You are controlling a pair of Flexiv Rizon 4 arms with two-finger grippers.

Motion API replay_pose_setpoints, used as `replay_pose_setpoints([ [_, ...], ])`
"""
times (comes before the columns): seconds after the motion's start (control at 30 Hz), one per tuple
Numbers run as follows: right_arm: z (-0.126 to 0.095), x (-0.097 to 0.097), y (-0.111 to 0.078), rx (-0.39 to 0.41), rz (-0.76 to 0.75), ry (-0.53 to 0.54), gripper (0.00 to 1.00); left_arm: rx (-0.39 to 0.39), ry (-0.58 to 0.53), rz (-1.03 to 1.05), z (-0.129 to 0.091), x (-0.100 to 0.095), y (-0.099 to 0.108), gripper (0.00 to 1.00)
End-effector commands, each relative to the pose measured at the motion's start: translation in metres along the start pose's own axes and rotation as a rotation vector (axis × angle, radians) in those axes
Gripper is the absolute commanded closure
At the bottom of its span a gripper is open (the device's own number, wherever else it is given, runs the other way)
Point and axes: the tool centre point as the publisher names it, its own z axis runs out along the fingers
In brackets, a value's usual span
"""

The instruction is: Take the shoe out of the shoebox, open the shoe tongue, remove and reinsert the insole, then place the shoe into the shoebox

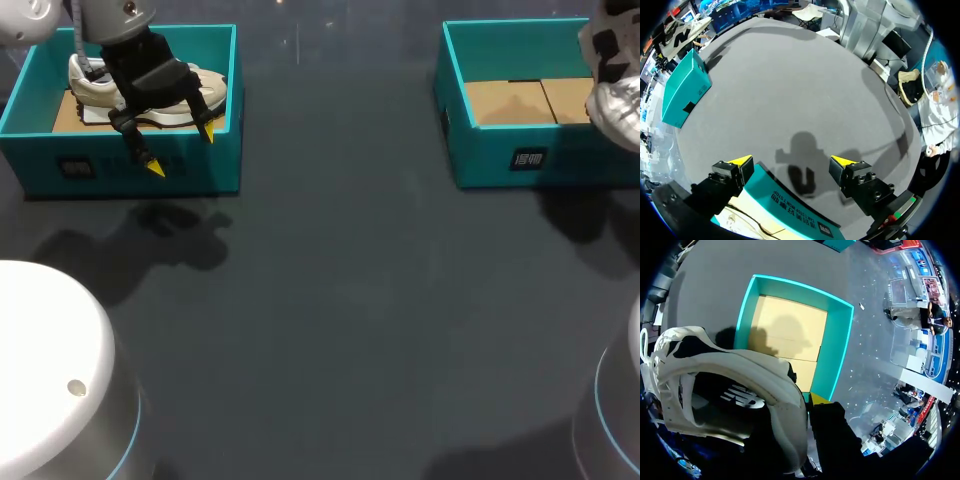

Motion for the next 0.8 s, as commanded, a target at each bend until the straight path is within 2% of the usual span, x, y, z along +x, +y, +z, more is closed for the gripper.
replay_pose_setpoints([
  [0.03,-0.002,0.0,0.0,0.001,-0.001,0.001,1.0,-0.002,0.0,0.0,0.0,0.001,0.0,0.0],
  [0.1,-0.001,-0.001,-0.012,0.001,0.057,-0.015,1.0,-0.002,0.0,0.0,0.0,0.001,0.0,0.0],
  [0.27,0.0,-0.009,-0.037,0.022,0.06,-0.031,1.0,-0.002,0.0,0.0,0.0,0.001,0.0,0.0],
  [0.4,0.003,-0.012,-0.045,0.033,0.057,-0.01,1.0,-0.002,0.0,0.0,0.0,0.001,0.0,0.0],
  [0.5,0.0,-0.012,-0.047,0.025,0.135,0.002,1.0,-0.002,0.0,0.0,0.0,0.001,0.0,0.0],
  [0.6,-0.007,-0.008,-0.049,0.083,0.314,0.032,1.0,-0.002,0.0,0.0,0.0,0.001,0.0,0.0],
  [0.67,-0.01,0.0,-0.057,0.141,0.519,0.085,1.0,-0.002,0.0,0.0,0.0,0.001,0.0,0.0],
  [0.7,-0.011,0.005,-0.06,0.132,0.606,0.07,1.0,-0.002,0.0,0.0,0.0,0.001,0.0,0.0],
  [0.8,-0.013,0.019,-0.062,0.186,0.83,0.083,1.0,-0.002,0.0,0.0,0.0,0.001,0.0,0.0],
])
